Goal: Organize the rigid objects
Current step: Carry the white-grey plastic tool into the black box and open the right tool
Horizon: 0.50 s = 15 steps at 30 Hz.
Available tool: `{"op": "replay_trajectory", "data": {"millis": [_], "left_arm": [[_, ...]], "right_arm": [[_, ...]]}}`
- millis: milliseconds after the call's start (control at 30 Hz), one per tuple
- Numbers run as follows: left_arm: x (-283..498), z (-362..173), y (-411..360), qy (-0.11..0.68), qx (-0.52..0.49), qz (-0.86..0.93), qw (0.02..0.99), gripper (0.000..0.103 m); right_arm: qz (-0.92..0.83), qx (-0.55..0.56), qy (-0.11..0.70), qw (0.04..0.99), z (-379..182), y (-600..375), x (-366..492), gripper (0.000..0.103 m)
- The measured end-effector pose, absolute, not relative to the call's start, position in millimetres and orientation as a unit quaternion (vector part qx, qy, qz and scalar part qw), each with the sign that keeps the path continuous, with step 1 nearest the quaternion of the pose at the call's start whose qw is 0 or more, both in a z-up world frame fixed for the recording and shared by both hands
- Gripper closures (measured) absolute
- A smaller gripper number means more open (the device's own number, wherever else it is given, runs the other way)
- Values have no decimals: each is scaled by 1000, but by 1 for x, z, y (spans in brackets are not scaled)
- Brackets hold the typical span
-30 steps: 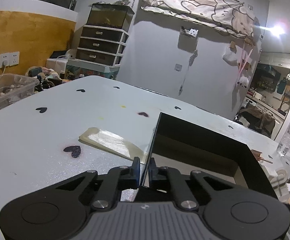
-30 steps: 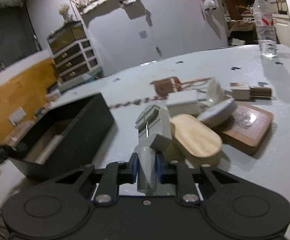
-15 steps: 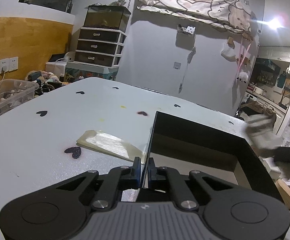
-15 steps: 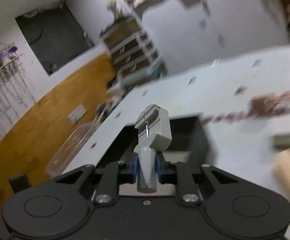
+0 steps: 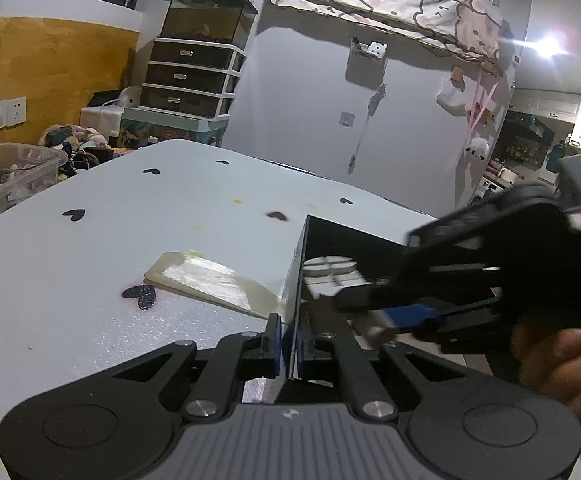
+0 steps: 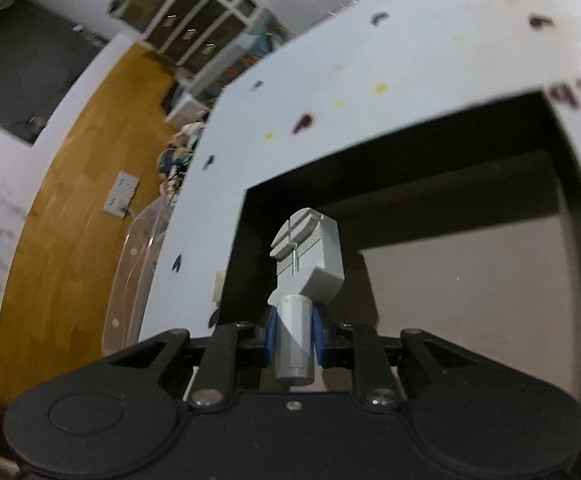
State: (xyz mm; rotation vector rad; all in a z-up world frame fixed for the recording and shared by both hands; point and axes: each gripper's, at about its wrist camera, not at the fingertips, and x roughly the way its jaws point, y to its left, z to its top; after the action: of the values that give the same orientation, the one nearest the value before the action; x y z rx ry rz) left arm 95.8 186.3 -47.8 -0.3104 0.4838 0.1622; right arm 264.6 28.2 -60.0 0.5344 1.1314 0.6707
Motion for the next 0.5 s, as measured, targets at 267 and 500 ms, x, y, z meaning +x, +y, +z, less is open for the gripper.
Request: {"op": "replay_trajectory", "data": {"millis": [267, 500], "left_arm": [[96, -49, 188, 236, -147, 72, 958, 96], [97, -49, 190, 241, -149, 66, 957, 95]], "right_arm": [[279, 260, 549, 744, -75, 45, 268, 83], [287, 229, 539, 758, -64, 50, 263, 59]]}}
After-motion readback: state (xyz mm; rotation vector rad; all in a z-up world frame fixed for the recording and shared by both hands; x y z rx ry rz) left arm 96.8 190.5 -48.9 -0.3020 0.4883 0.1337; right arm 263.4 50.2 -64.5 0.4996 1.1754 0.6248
